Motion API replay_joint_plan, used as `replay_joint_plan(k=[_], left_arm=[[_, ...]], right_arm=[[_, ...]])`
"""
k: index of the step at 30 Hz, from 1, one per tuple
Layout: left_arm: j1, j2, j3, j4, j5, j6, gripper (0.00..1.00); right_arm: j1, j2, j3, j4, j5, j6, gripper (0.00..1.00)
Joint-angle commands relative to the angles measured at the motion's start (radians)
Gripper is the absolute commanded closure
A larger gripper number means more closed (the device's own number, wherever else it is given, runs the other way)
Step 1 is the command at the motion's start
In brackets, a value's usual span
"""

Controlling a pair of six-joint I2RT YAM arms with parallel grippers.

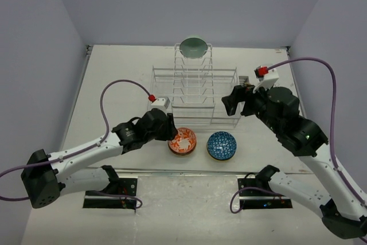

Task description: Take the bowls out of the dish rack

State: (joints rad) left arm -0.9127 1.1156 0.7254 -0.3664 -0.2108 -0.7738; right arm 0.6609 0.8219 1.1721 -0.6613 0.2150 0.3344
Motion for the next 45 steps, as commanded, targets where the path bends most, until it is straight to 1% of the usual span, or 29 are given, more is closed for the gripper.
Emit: replay_joint_plan(k=[1,3,4,6,7,8,9,10,11,13,14,16,17,18,21,22,25,27,28,29,31,32,35,36,38,39,41,43,45], left_arm=[[-0.011,-0.075,0.003,-0.022,-0.025,0.007,0.5],[-0.012,-0.108,0.017,-0.042,-0.03,0.011,0.4],[-0.012,-0.138,0.025,-0.063,-0.033,0.025,0.28],[-0.012,-0.178,0.058,-0.092,-0.042,0.045,0.17],[-0.014,-0.187,0.072,-0.123,-0.044,0.073,0.0],[-0.014,-0.197,0.086,-0.137,-0.045,0.088,0.0],[-0.014,-0.206,0.115,-0.149,-0.048,0.106,0.0],[-0.014,-0.223,0.129,-0.164,-0.047,0.155,0.0],[-0.014,-0.232,0.141,-0.175,-0.045,0.18,0.0],[-0.014,-0.253,0.19,-0.227,-0.064,0.24,0.0],[-0.014,-0.261,0.209,-0.247,-0.071,0.257,0.0],[-0.014,-0.276,0.256,-0.299,-0.088,0.295,0.0],[-0.014,-0.286,0.265,-0.311,-0.091,0.306,0.0],[-0.014,-0.305,0.272,-0.319,-0.107,0.312,0.0],[-0.014,-0.348,0.256,-0.324,-0.131,0.323,0.0],[-0.014,-0.355,0.24,-0.321,-0.133,0.323,0.0],[-0.012,-0.372,0.215,-0.315,-0.128,0.326,0.0],[-0.014,-0.378,0.197,-0.316,-0.131,0.327,0.0],[-0.012,-0.381,0.192,-0.319,-0.134,0.327,0.0],[-0.014,-0.387,0.18,-0.318,-0.139,0.327,0.0],[-0.012,-0.395,0.169,-0.31,-0.142,0.33,0.0],[-0.012,-0.399,0.161,-0.309,-0.142,0.332,0.0],[-0.012,-0.401,0.157,-0.304,-0.142,0.331,0.0],[-0.014,-0.402,0.155,-0.304,-0.142,0.329,0.0],[-0.014,-0.402,0.152,-0.301,-0.142,0.329,0.0],[-0.012,-0.402,0.151,-0.301,-0.145,0.33,0.0],[-0.014,-0.405,0.144,-0.299,-0.151,0.331,0.0],[-0.012,-0.405,0.141,-0.298,-0.157,0.329,0.0],[-0.014,-0.413,0.134,-0.29,-0.159,0.331,0.0]], right_arm=[[0.002,0.029,0.027,0.086,-0.026,-0.032,0.01],[0.003,0.087,0.076,0.101,-0.005,-0.066,0.01],[0.003,0.112,0.099,0.107,0.007,-0.081,0.01],[0.002,0.202,0.162,0.149,0.047,-0.141,0.01],[0.003,0.241,0.179,0.17,0.058,-0.174,0.01],[0.003,0.281,0.199,0.193,0.07,-0.248,0.01],[0.0,0.324,0.245,0.213,0.089,-0.283,0.01],[-0.004,0.418,0.273,0.247,0.104,-0.317,0.01],[-0.006,0.469,0.305,0.267,0.124,-0.395,0.01],[-0.007,0.566,0.392,0.33,0.2,-0.466,0.01],[-0.007,0.662,0.426,0.345,0.216,-0.533,0.01],[-0.014,0.752,0.518,0.383,0.24,-0.593,0.01],[-0.015,0.832,0.55,0.388,0.245,-0.647,0.01],[-0.015,0.868,0.602,0.397,0.253,-0.67,0.01],[-0.017,0.983,0.693,0.419,0.287,-0.742,0.07],[-0.018,1.003,0.704,0.434,0.288,-0.755,0.11],[-0.017,1.051,0.704,0.502,0.322,-0.811,0.15],[-0.018,1.068,0.696,0.514,0.328,-0.83,0.22],[-0.018,1.069,0.692,0.526,0.327,-0.834,0.27],[-0.018,1.071,0.673,0.548,0.328,-0.836,0.34],[-0.018,1.07,0.656,0.568,0.328,-0.844,0.43],[-0.02,1.073,0.65,0.574,0.33,-0.848,0.54],[-0.021,1.092,0.664,0.578,0.351,-0.867,0.69],[-0.021,1.103,0.669,0.58,0.359,-0.871,0.78],[-0.021,1.109,0.67,0.598,0.36,-0.887,0.8],[-0.023,1.114,0.672,0.604,0.363,-0.891,0.85],[-0.023,1.126,0.675,0.627,0.371,-0.911,0.89],[-0.027,1.135,0.673,0.643,0.37,-0.925,0.98],[-0.032,1.142,0.673,0.67,0.371,-0.94,1.0]])
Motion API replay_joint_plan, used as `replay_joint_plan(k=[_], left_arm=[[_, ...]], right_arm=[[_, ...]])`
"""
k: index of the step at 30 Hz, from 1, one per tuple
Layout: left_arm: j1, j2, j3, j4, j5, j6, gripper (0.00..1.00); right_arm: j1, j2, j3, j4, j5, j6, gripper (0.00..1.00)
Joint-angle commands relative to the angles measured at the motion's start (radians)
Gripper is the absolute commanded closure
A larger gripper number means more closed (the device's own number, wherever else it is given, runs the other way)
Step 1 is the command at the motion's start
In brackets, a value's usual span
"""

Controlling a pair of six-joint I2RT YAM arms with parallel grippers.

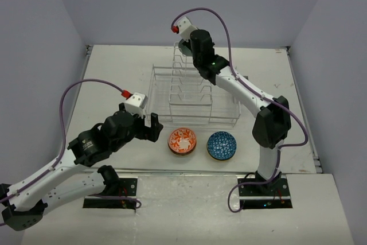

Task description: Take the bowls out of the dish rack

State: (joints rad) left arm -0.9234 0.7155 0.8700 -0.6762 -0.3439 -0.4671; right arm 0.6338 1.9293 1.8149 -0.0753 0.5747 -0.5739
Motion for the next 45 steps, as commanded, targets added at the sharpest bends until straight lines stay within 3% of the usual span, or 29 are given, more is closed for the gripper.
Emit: replay_joint_plan(k=[1,7,21,31,45], left_arm=[[-0.002,-0.014,-0.012,0.02,-0.029,0.024,0.0],[-0.003,-0.054,-0.029,0.029,-0.069,0.021,0.0],[-0.002,-0.136,-0.065,0.047,-0.121,0.007,0.0],[-0.003,-0.14,-0.075,0.056,-0.133,0.007,0.0],[-0.002,-0.171,-0.08,0.059,-0.148,0.004,0.0]], right_arm=[[-0.006,0.037,0.027,0.104,0.013,-0.037,1.0],[-0.017,0.031,-0.002,0.219,-0.006,-0.078,1.0],[-0.101,-0.01,-0.092,0.27,-0.295,-0.103,1.0],[-0.111,-0.105,-0.091,0.316,-0.328,-0.087,1.0],[-0.112,-0.161,-0.072,0.338,-0.253,-0.058,1.0]])
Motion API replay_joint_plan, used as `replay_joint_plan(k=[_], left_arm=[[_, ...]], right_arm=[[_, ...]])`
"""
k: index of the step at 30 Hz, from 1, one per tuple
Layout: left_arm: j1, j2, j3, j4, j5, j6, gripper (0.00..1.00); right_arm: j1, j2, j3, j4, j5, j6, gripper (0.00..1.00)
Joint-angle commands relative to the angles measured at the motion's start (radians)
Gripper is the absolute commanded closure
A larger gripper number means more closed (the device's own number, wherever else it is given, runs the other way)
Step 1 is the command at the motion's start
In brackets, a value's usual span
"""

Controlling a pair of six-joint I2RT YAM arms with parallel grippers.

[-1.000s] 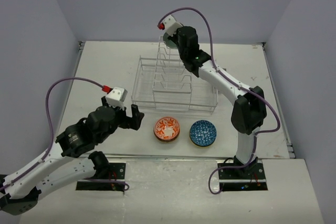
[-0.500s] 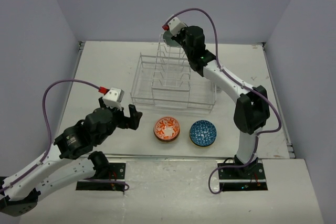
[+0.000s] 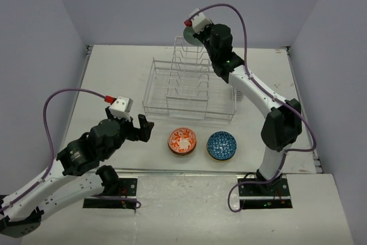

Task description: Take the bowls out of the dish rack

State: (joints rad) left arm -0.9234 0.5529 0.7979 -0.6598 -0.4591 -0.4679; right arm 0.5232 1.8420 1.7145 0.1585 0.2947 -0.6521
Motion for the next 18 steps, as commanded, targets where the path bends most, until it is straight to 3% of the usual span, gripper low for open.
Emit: replay_joint_plan(k=[1,8,13,16,18], left_arm=[[-0.003,-0.007,-0.008,0.043,-0.035,0.005,0.0],[-0.002,-0.024,-0.019,0.051,-0.075,-0.002,0.0],[-0.003,-0.036,-0.022,0.049,-0.095,-0.011,0.0],[-0.002,-0.067,-0.026,0.045,-0.133,-0.029,0.0],[-0.002,-0.096,-0.034,0.043,-0.171,-0.044,0.0]], right_arm=[[-0.002,-0.076,0.033,0.09,0.03,0.054,1.0],[-0.003,-0.207,0.141,-0.114,0.032,0.293,1.0],[-0.003,-0.295,0.217,-0.403,0.033,0.448,1.0],[-0.005,-0.395,0.162,-0.597,0.023,0.614,1.0],[-0.003,-0.488,-0.028,-0.611,-0.075,0.733,1.0]])
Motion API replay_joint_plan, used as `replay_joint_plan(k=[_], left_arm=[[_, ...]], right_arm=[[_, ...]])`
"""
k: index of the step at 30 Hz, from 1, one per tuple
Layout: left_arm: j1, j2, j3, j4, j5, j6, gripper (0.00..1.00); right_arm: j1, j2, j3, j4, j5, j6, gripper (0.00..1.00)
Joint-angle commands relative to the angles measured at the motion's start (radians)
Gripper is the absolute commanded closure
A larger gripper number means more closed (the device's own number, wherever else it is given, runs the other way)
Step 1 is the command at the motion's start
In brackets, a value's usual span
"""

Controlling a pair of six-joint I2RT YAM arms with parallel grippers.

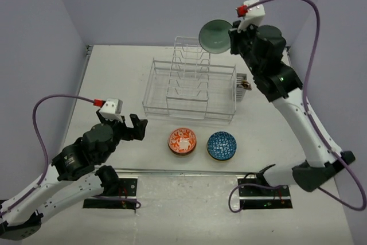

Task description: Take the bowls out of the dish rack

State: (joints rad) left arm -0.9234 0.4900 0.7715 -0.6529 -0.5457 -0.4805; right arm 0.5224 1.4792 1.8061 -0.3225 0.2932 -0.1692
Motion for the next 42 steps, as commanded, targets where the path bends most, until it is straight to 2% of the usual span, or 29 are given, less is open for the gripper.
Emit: replay_joint_plan(k=[1,2,6,9,11,14,18,25,32,42], left_arm=[[-0.002,-0.042,-0.014,0.039,-0.094,-0.035,0.0],[-0.002,-0.059,-0.017,0.047,-0.099,-0.036,0.0],[-0.002,-0.073,-0.023,0.042,-0.096,-0.041,0.0],[-0.002,-0.07,-0.024,0.048,-0.086,-0.038,0.0],[-0.002,-0.059,-0.024,0.053,-0.073,-0.033,0.0],[-0.002,-0.039,-0.023,0.053,-0.057,-0.029,0.0],[-0.002,-0.044,-0.023,0.052,-0.046,-0.029,0.0],[-0.002,-0.059,-0.031,0.072,-0.017,-0.012,0.0],[-0.002,-0.048,-0.031,0.075,-0.008,-0.007,0.0],[0.0,-0.057,-0.032,0.073,-0.01,-0.007,0.0]], right_arm=[[-0.002,-0.219,-0.186,-0.132,-0.098,0.298,1.0],[-0.002,-0.261,-0.282,-0.145,-0.127,0.341,1.0],[-0.002,-0.462,-0.43,-0.326,-0.18,0.548,1.0],[-0.002,-0.615,-0.56,-0.397,-0.193,0.62,1.0],[-0.004,-0.643,-0.603,-0.502,-0.19,0.651,1.0],[-0.004,-0.642,-0.661,-0.599,-0.287,0.72,1.0],[-0.004,-0.715,-0.796,-0.615,-0.338,0.81,1.0],[-0.004,-0.694,-0.948,-0.633,-0.267,0.85,1.0],[-0.01,-0.591,-0.99,-0.616,-0.281,0.832,0.98],[-0.025,-0.59,-0.998,-0.616,-0.289,0.821,0.9]])
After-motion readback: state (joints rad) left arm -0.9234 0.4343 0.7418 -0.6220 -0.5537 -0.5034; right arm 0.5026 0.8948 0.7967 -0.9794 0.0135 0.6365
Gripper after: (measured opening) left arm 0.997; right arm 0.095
